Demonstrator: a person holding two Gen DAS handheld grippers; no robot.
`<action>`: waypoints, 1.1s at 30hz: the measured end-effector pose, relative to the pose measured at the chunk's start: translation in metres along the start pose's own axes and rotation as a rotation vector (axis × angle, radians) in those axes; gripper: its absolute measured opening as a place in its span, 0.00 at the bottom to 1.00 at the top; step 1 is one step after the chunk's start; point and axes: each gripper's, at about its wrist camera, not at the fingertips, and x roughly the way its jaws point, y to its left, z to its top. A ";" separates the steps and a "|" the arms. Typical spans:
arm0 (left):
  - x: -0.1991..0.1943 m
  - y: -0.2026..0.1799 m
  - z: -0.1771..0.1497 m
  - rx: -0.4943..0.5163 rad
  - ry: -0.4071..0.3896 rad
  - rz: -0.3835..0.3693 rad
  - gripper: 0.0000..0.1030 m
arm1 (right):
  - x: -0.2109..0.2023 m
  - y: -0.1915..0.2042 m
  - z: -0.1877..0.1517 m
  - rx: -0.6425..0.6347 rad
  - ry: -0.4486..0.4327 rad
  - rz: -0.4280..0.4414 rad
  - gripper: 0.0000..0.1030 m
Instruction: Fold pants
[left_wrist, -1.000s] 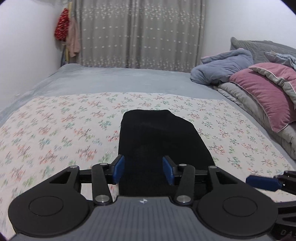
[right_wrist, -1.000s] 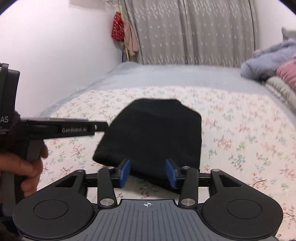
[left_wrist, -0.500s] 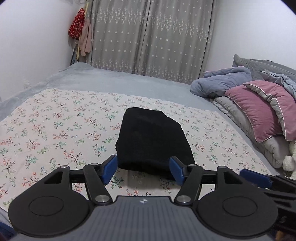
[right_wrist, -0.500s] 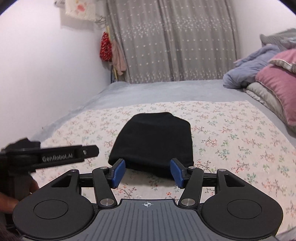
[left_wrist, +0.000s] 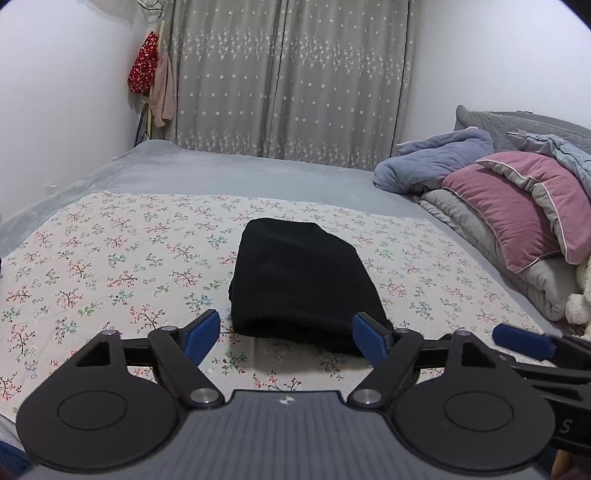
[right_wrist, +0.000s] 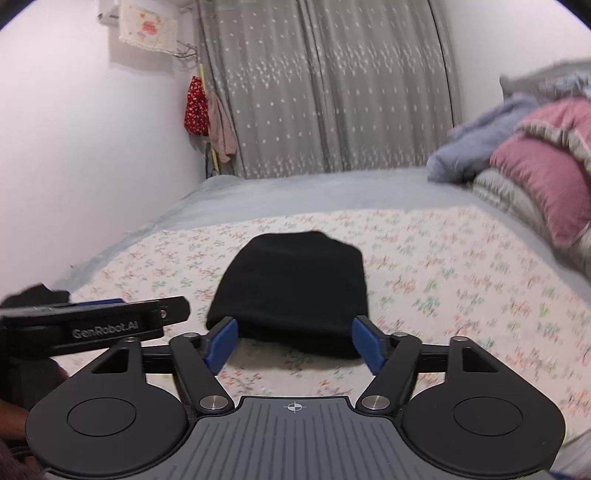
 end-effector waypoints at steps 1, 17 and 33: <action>0.001 0.000 -0.001 0.004 0.003 -0.002 0.93 | 0.002 0.001 -0.002 -0.009 -0.005 -0.009 0.76; -0.007 0.008 -0.010 -0.019 -0.020 0.034 1.00 | 0.003 -0.001 -0.011 -0.023 -0.043 -0.012 1.00; -0.011 0.009 -0.014 -0.003 -0.060 0.064 1.00 | 0.005 -0.003 -0.015 -0.019 -0.019 -0.056 1.00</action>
